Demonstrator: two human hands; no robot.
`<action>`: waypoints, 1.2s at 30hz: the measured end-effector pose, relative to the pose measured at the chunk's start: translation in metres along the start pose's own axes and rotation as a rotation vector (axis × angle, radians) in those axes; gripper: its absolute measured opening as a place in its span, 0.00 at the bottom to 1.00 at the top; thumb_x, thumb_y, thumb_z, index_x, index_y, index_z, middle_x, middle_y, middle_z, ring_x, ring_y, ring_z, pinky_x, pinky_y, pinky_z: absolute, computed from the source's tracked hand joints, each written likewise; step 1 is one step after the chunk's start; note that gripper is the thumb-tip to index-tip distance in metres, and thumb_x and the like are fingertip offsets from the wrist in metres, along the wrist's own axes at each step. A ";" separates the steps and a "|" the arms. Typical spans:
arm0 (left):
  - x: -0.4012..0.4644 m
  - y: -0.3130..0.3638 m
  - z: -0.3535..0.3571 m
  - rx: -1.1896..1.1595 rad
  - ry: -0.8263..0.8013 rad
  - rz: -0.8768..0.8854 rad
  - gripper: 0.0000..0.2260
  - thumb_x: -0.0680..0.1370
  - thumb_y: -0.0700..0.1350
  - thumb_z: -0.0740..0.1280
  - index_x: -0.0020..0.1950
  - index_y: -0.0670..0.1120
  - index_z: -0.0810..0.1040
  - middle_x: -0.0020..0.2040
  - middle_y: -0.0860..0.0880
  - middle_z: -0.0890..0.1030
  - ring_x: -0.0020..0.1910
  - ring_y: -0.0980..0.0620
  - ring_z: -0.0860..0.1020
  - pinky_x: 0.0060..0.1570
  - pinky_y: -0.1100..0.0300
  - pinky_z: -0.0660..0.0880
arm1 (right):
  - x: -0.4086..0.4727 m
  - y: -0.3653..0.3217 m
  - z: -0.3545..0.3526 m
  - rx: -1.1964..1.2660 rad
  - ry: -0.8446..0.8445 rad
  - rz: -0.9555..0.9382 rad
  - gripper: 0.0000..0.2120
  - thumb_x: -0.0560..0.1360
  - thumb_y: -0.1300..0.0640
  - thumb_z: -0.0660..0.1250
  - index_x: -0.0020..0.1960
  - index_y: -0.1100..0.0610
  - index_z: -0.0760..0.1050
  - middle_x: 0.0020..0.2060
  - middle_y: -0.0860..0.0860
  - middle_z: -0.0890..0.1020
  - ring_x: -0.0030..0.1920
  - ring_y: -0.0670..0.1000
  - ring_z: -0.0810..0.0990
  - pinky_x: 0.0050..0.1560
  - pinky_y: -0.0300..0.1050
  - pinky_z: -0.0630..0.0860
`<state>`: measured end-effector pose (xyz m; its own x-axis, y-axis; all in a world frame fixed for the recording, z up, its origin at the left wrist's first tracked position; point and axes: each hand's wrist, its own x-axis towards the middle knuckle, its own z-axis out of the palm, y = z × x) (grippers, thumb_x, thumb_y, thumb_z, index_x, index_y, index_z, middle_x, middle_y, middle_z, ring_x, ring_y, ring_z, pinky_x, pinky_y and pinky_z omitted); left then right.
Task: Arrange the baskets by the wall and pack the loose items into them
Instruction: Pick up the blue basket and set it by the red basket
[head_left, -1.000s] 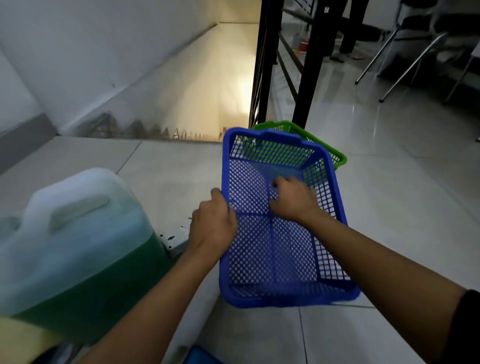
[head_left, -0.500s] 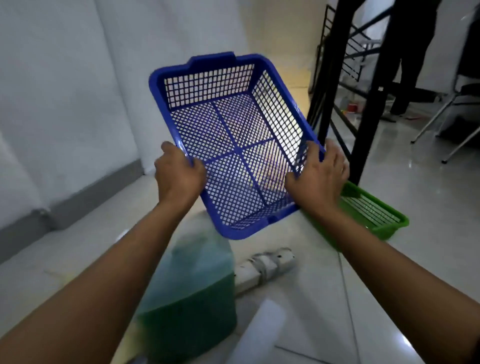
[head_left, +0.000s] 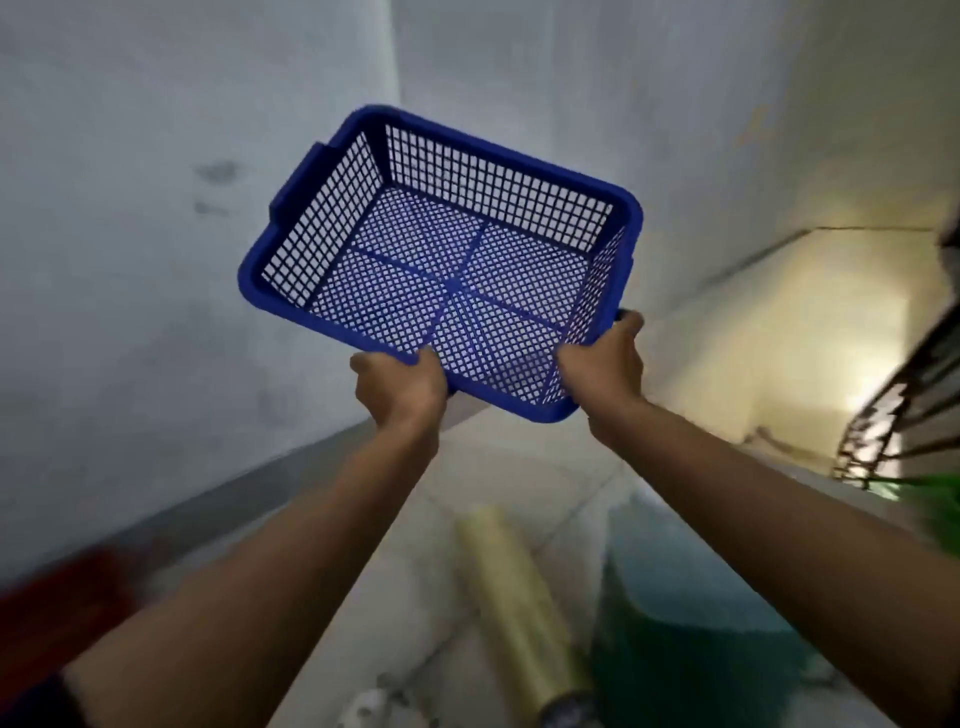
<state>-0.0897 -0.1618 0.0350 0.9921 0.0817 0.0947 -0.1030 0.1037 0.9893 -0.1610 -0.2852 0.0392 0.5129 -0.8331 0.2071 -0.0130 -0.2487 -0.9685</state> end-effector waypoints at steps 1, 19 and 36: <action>0.007 -0.005 -0.017 0.014 0.026 -0.021 0.20 0.74 0.40 0.69 0.64 0.40 0.70 0.60 0.46 0.78 0.51 0.46 0.79 0.52 0.51 0.80 | -0.009 0.005 0.021 -0.022 -0.041 0.015 0.26 0.73 0.61 0.65 0.67 0.55 0.59 0.59 0.54 0.76 0.55 0.57 0.77 0.55 0.53 0.79; 0.108 -0.174 -0.262 1.627 -0.708 0.240 0.24 0.78 0.51 0.61 0.72 0.47 0.62 0.70 0.45 0.68 0.68 0.44 0.68 0.66 0.45 0.63 | -0.062 0.155 0.191 -0.537 -0.375 0.281 0.18 0.75 0.61 0.64 0.64 0.59 0.70 0.58 0.62 0.79 0.52 0.63 0.79 0.53 0.54 0.77; 0.115 -0.238 -0.247 1.432 -0.793 0.194 0.17 0.81 0.56 0.54 0.55 0.45 0.72 0.53 0.41 0.80 0.51 0.41 0.78 0.52 0.46 0.75 | -0.075 0.194 0.202 -0.107 -0.543 0.580 0.41 0.73 0.71 0.66 0.75 0.47 0.50 0.61 0.53 0.73 0.51 0.57 0.79 0.37 0.53 0.81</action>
<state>0.0309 0.0678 -0.2167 0.8061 -0.5591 -0.1941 -0.5238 -0.8266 0.2057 -0.0284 -0.1713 -0.1921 0.7448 -0.4946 -0.4479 -0.4737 0.0810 -0.8770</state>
